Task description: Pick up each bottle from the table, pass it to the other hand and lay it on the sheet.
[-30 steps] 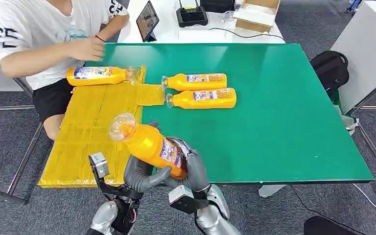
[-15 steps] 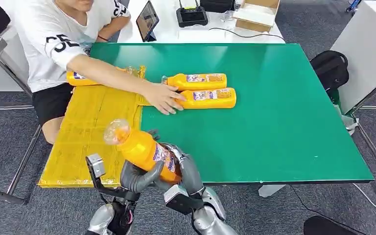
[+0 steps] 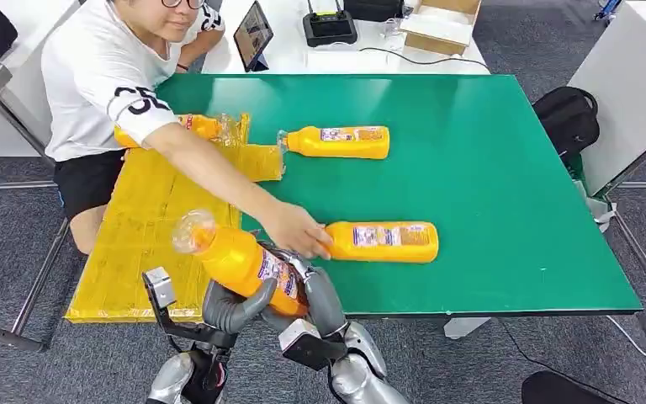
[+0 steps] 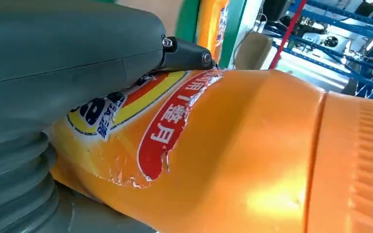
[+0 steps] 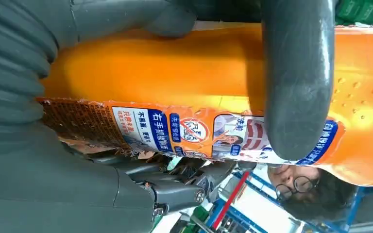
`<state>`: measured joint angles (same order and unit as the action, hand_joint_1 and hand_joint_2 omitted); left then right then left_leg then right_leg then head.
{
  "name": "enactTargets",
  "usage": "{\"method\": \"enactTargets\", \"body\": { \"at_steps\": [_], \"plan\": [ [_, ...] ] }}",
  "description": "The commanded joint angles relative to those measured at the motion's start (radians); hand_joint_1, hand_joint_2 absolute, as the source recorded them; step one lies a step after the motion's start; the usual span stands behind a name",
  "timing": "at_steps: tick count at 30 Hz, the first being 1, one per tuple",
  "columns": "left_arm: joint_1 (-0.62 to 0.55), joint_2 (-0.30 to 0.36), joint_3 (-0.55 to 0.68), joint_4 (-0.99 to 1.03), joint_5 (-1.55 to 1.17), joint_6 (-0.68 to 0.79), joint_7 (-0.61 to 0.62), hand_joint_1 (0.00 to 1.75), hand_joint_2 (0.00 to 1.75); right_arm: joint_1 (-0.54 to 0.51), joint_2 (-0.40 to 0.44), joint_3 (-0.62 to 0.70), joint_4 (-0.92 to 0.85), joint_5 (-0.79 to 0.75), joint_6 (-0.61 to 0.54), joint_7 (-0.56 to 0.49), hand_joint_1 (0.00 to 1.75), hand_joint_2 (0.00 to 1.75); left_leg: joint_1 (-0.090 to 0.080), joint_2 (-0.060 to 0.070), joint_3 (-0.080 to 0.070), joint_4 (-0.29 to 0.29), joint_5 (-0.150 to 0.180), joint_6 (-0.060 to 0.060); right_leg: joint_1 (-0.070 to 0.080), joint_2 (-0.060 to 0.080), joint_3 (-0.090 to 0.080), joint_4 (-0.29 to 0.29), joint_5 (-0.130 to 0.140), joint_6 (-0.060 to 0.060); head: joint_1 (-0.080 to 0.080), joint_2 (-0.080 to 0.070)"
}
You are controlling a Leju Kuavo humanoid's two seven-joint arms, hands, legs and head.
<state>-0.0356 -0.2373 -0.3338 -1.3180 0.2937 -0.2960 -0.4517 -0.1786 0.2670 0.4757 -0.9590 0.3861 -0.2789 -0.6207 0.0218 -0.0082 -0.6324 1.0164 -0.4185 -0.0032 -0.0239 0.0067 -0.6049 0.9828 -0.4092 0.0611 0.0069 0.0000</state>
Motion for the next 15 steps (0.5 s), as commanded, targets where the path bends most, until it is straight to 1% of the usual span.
{"method": "enactTargets", "body": {
  "at_steps": [1,2,3,6,9,10,12,15],
  "plan": [
    [-0.073,0.004,-0.047,0.031,-0.051,0.008,-0.025,1.75,1.75,-0.008,-0.013,0.073,0.110,0.026,0.052,0.020,0.02,1.75,0.000,-0.002,0.006,-0.001,-0.001,0.001,0.001,-0.004,0.007,-0.001,-0.002,-0.003,0.000,0.000],
    [-0.075,0.003,-0.040,0.025,-0.069,0.029,-0.031,1.75,1.75,-0.003,-0.012,0.069,0.094,0.021,0.058,0.022,0.00,1.75,0.001,-0.003,0.004,-0.001,-0.001,0.001,0.001,-0.004,0.005,-0.001,-0.002,-0.003,0.000,0.000],
    [-0.077,0.002,-0.023,0.018,-0.088,0.055,-0.037,1.75,1.75,0.005,-0.013,0.065,0.065,-0.001,0.093,0.031,0.00,0.00,0.000,-0.002,0.003,-0.001,0.000,0.001,0.001,-0.003,0.004,-0.001,-0.001,-0.002,0.000,0.000],
    [-0.097,0.001,0.026,0.013,-0.139,0.130,-0.067,1.75,1.75,0.037,-0.021,0.053,-0.062,-0.080,0.181,0.030,0.00,0.00,0.000,-0.002,0.001,0.000,-0.001,0.001,0.001,-0.003,0.003,0.000,-0.001,-0.002,0.000,0.000],
    [-0.100,0.001,0.031,0.013,-0.142,0.134,-0.068,1.75,1.75,0.041,-0.024,0.054,-0.078,-0.084,0.184,0.031,0.00,0.00,0.000,-0.002,0.003,0.000,-0.001,0.001,0.001,-0.003,0.005,0.000,-0.002,-0.003,-0.001,0.000],
    [-0.105,0.002,0.042,0.012,-0.149,0.148,-0.074,1.75,1.75,0.046,-0.027,0.054,-0.106,-0.094,0.193,0.032,0.00,0.00,0.000,-0.001,0.001,0.000,0.000,0.001,0.001,-0.002,0.001,0.000,-0.001,-0.002,-0.001,0.000],
    [-0.122,0.005,0.071,0.008,-0.157,0.166,-0.082,1.75,1.75,0.058,-0.036,0.053,-0.175,-0.126,0.230,0.054,0.00,0.00,0.000,-0.001,0.000,0.000,0.000,0.001,0.001,-0.002,0.001,0.000,-0.001,-0.002,0.000,0.000],
    [-0.119,0.002,0.069,0.009,-0.158,0.166,-0.081,1.75,1.75,0.061,-0.038,0.053,-0.174,-0.125,0.229,0.052,0.00,0.00,0.000,-0.001,0.002,0.000,0.000,0.001,0.001,-0.002,0.002,0.000,-0.001,-0.002,0.000,0.000]
  ]
}}
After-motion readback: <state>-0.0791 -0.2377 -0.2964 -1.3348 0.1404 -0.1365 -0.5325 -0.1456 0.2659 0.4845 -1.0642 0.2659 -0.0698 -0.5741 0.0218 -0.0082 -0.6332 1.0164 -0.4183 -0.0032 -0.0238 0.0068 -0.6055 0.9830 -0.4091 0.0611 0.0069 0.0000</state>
